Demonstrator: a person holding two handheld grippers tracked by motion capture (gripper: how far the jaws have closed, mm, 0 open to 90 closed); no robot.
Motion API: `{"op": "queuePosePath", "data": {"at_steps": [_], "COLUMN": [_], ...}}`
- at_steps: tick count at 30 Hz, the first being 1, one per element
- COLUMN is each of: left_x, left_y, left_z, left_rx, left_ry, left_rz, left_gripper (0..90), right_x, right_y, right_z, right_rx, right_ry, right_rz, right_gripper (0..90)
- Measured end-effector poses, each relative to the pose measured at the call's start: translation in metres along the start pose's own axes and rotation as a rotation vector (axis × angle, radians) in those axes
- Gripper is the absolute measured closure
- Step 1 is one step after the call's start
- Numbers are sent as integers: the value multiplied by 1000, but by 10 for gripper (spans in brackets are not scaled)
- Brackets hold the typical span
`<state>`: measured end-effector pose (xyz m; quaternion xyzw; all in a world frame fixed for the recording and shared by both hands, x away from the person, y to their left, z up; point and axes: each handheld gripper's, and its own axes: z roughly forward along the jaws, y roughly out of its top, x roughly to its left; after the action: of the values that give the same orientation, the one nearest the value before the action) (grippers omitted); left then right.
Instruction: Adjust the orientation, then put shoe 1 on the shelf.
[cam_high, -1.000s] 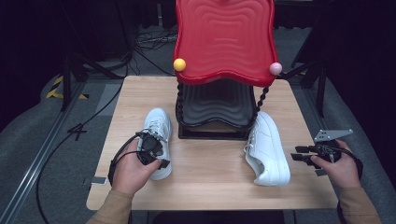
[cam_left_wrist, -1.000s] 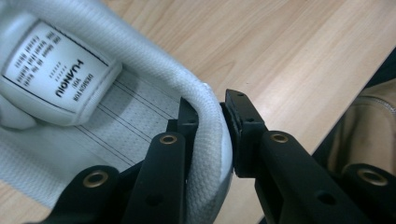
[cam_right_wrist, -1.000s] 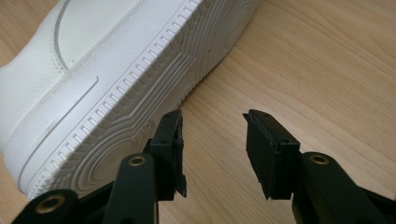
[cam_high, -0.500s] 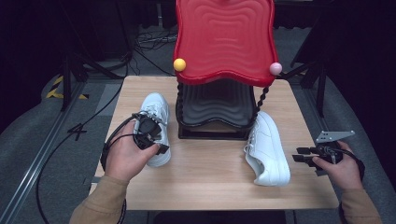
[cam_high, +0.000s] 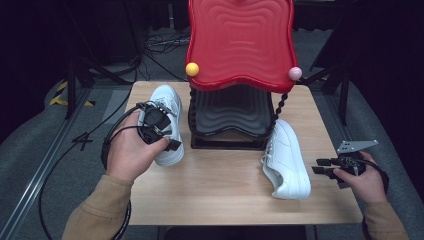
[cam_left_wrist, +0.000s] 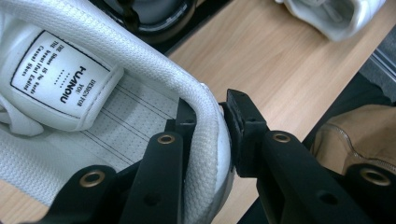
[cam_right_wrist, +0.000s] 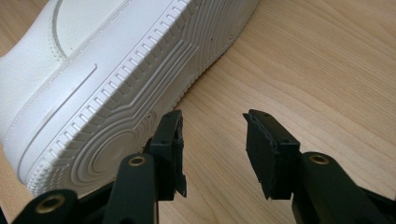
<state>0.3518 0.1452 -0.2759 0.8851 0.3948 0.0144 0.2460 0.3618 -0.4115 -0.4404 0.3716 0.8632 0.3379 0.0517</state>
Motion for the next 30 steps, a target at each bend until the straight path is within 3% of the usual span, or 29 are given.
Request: {"op": "queuePosePath", "data": {"at_steps": [19,30], "left_x": [-5,-6], "left_y": [24,41], "left_z": [-38,-55], "left_rx": [-63,-57], "left_ry": [18,51], "left_rz": [13,26], "left_gripper": [759,758], "right_x": [2,3], "right_y": [-6,-10], "right_z": [0,-1], "right_rx": [16,22], "right_ry": [3,-1], "right_rz": [7,8], "right_gripper": [571,571]}}
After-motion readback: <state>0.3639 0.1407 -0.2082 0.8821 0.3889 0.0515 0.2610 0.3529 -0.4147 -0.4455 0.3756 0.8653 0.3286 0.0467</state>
